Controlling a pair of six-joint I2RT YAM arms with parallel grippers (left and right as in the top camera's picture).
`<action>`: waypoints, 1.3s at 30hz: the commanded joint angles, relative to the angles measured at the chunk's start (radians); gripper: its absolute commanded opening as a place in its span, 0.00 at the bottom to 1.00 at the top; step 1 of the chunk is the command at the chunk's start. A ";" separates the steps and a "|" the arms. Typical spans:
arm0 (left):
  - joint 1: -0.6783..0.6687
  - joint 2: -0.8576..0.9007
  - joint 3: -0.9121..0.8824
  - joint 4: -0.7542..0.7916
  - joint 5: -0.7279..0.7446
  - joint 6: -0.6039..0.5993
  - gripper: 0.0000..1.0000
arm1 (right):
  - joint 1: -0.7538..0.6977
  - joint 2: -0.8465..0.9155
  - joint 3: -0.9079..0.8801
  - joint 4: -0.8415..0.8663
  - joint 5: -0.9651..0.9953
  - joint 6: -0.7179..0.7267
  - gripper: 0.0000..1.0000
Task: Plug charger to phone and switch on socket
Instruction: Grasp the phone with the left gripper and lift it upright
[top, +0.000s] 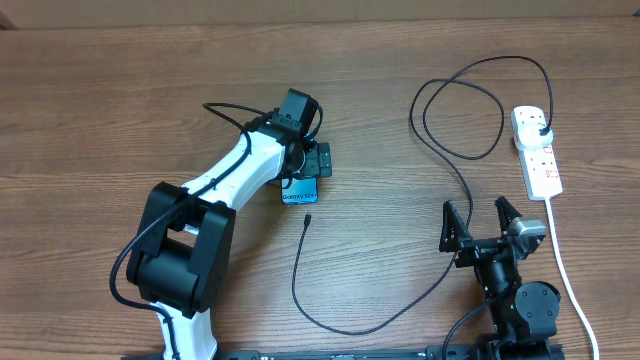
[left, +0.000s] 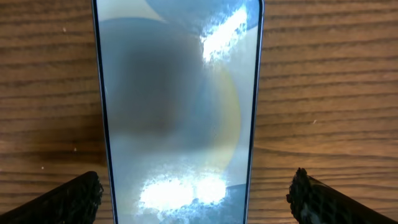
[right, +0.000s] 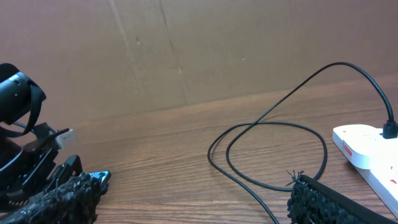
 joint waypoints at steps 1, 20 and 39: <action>-0.016 0.008 -0.027 0.002 -0.043 0.020 1.00 | 0.003 -0.012 -0.011 0.006 0.005 0.005 1.00; -0.017 0.008 -0.077 -0.024 -0.055 0.020 1.00 | 0.003 -0.012 -0.011 0.006 0.005 0.005 1.00; -0.017 0.010 -0.087 0.064 -0.106 0.015 1.00 | 0.003 -0.012 -0.011 0.006 0.005 0.005 1.00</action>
